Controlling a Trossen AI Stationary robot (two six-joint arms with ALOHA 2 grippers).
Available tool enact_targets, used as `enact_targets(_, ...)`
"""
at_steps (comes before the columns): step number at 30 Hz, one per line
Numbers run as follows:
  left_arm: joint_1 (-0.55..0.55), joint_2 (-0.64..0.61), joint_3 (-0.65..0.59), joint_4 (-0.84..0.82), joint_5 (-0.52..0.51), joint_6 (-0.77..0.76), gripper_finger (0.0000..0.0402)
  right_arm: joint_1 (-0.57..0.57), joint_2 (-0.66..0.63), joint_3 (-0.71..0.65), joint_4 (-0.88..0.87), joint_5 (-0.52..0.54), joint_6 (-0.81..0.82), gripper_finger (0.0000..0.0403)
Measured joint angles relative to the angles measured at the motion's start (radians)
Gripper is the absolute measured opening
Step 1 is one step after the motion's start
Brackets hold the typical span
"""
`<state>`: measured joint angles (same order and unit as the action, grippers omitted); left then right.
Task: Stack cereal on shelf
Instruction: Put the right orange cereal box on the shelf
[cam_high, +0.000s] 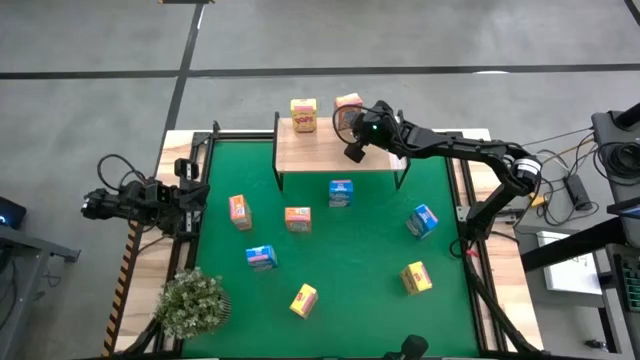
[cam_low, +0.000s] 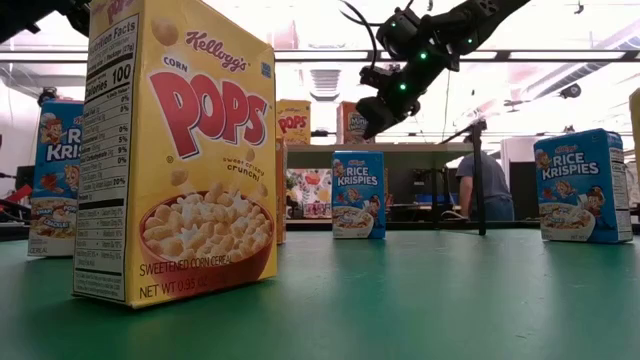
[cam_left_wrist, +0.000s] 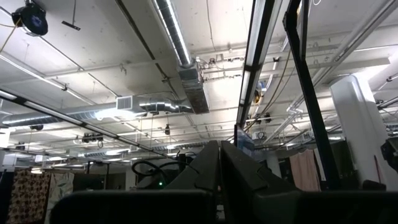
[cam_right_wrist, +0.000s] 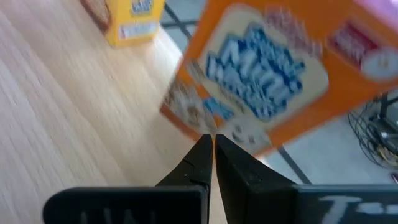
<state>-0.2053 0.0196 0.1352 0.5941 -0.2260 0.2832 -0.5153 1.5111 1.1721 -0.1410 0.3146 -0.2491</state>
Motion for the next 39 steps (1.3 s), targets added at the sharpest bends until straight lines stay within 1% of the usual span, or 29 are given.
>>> enact_targets(3, 0.0, 0.0, 0.0, -0.001, 0.0, 0.0, 0.0, -0.001, -0.012, 0.0, -0.061, 0.001, 0.004, 0.0009)
enact_targets(5, 0.0, 0.0, 0.0, -0.001, 0.0, 0.0, 0.0, -0.006, -0.019, 0.0, -0.088, 0.022, 0.004, 0.0009)
enact_targets(8, 0.0, 0.0, 0.0, -0.002, 0.0, 0.0, 0.0, -0.028, -0.021, 0.0, -0.084, 0.093, 0.003, 0.0009)
enact_targets(13, 0.0, 0.0, 0.0, -0.001, 0.0, 0.0, 0.0, -0.091, -0.021, 0.0, -0.031, 0.092, -0.002, 0.0009)
enact_targets(20, 0.0, 0.0, 0.003, -0.003, 0.0, 0.0, 0.0, -0.174, -0.021, 0.0, 0.025, -0.078, 0.048, 0.0009)
enact_targets(26, 0.0, 0.0, 0.003, -0.004, 0.0, 0.0, 0.0, -0.183, -0.021, 0.0, 0.071, -0.192, 0.056, 0.0009)
enact_targets(34, 0.0, 0.0, 0.004, -0.004, 0.0, 0.0, 0.0, -0.177, -0.021, 0.0, 0.072, -0.196, 0.074, 0.0009)
enact_targets(39, 0.0, 0.0, 0.004, -0.004, 0.0, 0.0, 0.0, -0.176, -0.021, 0.0, 0.072, -0.237, 0.096, 0.0009)
